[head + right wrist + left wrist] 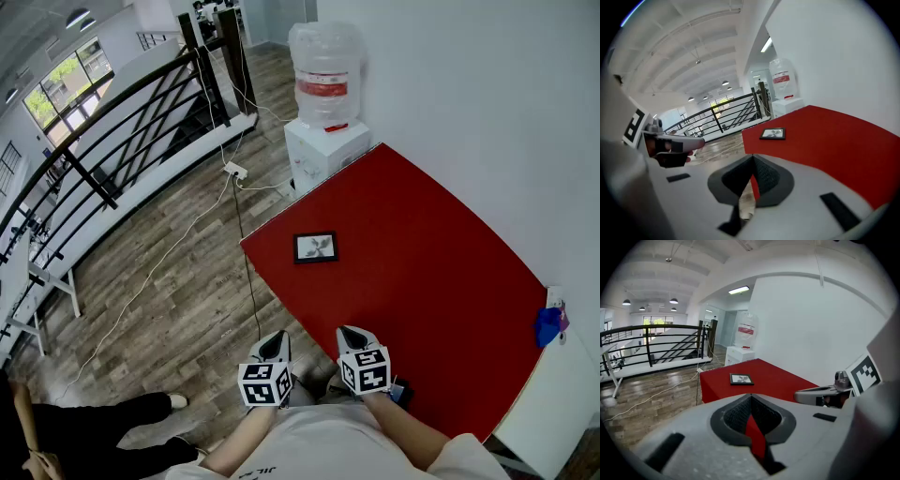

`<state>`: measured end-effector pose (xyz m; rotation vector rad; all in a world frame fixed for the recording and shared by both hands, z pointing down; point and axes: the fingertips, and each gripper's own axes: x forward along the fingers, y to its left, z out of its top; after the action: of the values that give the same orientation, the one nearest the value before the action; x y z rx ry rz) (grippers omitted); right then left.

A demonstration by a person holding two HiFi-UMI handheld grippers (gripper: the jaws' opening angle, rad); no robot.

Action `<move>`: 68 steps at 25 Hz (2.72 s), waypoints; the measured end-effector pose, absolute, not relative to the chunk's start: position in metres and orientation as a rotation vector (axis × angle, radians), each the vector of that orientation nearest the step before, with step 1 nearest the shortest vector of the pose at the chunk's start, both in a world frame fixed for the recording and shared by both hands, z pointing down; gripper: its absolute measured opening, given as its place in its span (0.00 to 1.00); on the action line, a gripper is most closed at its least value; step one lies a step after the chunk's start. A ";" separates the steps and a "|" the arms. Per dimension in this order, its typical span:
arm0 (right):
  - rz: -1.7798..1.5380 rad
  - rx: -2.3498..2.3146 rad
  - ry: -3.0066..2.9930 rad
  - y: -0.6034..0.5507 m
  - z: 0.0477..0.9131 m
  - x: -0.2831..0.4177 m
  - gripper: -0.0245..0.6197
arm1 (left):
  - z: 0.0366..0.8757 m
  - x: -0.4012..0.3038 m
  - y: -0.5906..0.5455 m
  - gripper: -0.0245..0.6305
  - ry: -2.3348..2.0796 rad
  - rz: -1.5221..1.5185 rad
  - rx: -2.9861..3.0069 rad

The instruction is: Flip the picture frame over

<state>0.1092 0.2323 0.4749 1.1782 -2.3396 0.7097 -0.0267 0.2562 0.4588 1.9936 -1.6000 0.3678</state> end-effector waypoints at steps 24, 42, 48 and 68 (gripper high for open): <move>0.723 1.378 -2.245 0.077 0.487 0.038 0.05 | 0.473 -0.107 0.083 0.04 -1.443 0.420 2.115; 0.706 1.411 -2.188 0.024 0.477 0.033 0.05 | 0.469 -0.112 0.028 0.04 -1.377 0.413 2.128; 0.706 1.370 -2.171 0.014 0.489 0.031 0.05 | 0.478 -0.110 0.023 0.04 -1.385 0.433 2.102; 0.746 1.257 -2.098 -0.034 0.572 -0.026 0.14 | 0.543 -0.128 -0.013 0.04 -1.361 0.495 2.008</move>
<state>-0.0258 -0.0338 0.5717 1.2568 -2.0975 0.7458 -0.1277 -0.0134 0.5434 2.0080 -1.3608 0.4947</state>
